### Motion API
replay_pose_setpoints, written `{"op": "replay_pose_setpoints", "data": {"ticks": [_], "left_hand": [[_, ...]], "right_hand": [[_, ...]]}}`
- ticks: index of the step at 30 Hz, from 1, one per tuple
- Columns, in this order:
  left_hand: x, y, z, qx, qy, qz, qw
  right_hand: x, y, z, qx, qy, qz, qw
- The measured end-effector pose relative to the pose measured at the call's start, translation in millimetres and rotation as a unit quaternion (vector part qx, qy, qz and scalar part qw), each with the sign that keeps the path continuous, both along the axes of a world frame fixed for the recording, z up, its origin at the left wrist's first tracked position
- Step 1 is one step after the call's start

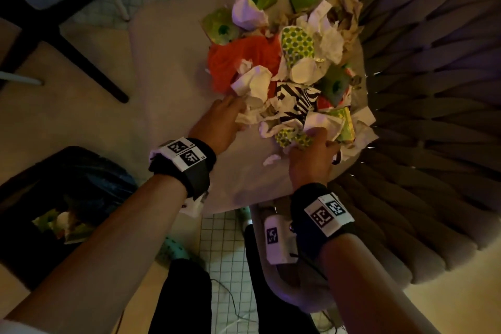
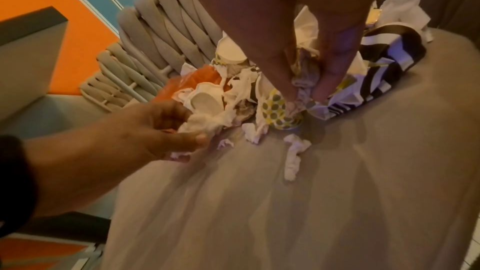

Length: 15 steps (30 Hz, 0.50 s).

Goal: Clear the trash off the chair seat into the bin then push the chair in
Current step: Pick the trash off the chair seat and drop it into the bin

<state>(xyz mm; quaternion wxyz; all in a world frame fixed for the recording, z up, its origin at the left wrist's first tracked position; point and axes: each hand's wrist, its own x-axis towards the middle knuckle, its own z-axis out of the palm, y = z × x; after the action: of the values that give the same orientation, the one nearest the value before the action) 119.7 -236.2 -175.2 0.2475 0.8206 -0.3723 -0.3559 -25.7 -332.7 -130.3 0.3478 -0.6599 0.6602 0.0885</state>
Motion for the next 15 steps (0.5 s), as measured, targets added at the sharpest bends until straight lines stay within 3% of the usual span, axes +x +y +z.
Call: {"op": "replay_pose_setpoints", "data": {"ticks": [5,15], "left_hand": [[6.8,-1.1,27.5,-0.061,0.157,0.095,0.981],[40.9,-19.5,11.1,-0.019,0.063,0.159,0.985]], "right_hand": [[2.7,-13.3,1.2,-0.029,0.016,0.050,0.998],[-2.2,-19.1,-7.0,-0.049,0.033,0.088,0.994]]}}
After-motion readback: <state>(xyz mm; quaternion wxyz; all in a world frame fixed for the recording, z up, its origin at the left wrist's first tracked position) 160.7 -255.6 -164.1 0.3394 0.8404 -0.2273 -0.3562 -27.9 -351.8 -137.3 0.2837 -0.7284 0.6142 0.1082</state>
